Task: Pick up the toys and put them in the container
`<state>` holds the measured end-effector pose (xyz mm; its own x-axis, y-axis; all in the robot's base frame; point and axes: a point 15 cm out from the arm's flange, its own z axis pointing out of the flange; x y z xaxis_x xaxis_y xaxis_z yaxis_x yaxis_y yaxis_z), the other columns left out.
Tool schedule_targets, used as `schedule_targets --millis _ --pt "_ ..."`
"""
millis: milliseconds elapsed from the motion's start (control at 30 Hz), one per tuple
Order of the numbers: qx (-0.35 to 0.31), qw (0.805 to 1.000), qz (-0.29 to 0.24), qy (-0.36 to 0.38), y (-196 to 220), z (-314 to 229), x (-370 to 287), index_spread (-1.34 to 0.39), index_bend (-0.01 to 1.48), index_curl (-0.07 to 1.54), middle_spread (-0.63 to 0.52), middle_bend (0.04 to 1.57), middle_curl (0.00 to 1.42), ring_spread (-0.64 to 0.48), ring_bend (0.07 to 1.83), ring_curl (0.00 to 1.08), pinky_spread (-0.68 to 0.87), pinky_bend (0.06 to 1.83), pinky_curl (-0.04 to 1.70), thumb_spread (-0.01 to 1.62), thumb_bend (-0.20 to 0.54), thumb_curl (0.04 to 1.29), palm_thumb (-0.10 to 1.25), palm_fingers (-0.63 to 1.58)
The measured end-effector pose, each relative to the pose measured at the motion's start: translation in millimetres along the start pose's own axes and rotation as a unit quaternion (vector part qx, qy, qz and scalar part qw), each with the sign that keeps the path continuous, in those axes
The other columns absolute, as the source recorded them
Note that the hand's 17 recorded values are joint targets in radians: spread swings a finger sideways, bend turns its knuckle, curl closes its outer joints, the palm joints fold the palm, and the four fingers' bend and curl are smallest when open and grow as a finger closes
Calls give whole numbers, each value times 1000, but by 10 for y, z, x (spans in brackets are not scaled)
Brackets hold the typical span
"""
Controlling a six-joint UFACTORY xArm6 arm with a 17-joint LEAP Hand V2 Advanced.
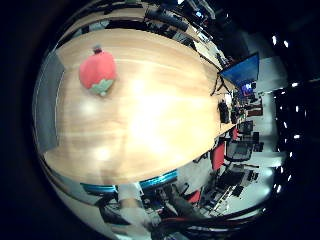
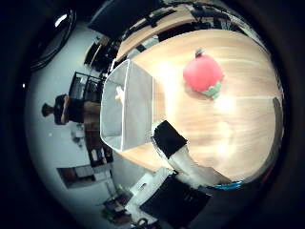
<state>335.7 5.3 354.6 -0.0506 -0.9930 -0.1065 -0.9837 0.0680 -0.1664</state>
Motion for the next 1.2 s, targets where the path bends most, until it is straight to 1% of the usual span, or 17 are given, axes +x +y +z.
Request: schedule_targets --millis 67,100,233,500,567,667,800,900,1100,1200 --pt "0 1000 3 0 0 -1 5 -441 178 314 -58 209 361 68 250 241 376 192 286 1132 -8 274 351 308" --pt "0 1000 3 0 0 0 5 -442 176 315 -58 210 361 67 248 241 376 192 285 1147 4 282 398 309" --pt "1 1000 3 0 13 -7 4 -442 174 315 -58 210 362 65 250 243 379 193 283 1168 0 289 458 314" --pt "2 1000 -2 2 8 14 13 -442 173 315 -58 207 363 64 254 244 380 192 280 1177 -20 282 469 315" --pt "4 1000 2 1 -13 6 12 -442 153 308 -59 191 358 53 275 249 378 233 291 1177 -16 283 474 345" --pt "10 1000 5 1 -77 9 13 -440 130 288 -58 167 342 27 330 257 360 328 307 1172 -5 292 519 386" --pt "11 1000 6 0 -256 117 22 -438 141 277 -68 182 334 -9 389 274 324 403 330 1154 -13 299 558 375" --pt "15 1000 7 0 -470 51 17 -437 151 273 -71 191 334 -26 410 279 307 435 336 1135 -17 301 573 357" --pt "18 1000 4 2 -793 165 -3 -437 160 273 -73 195 336 -34 437 280 288 462 333 1118 -23 301 570 333" --pt "16 1000 1 4 -977 326 6 -434 163 276 -72 193 336 -40 450 279 281 474 328 1111 -24 300 564 325"
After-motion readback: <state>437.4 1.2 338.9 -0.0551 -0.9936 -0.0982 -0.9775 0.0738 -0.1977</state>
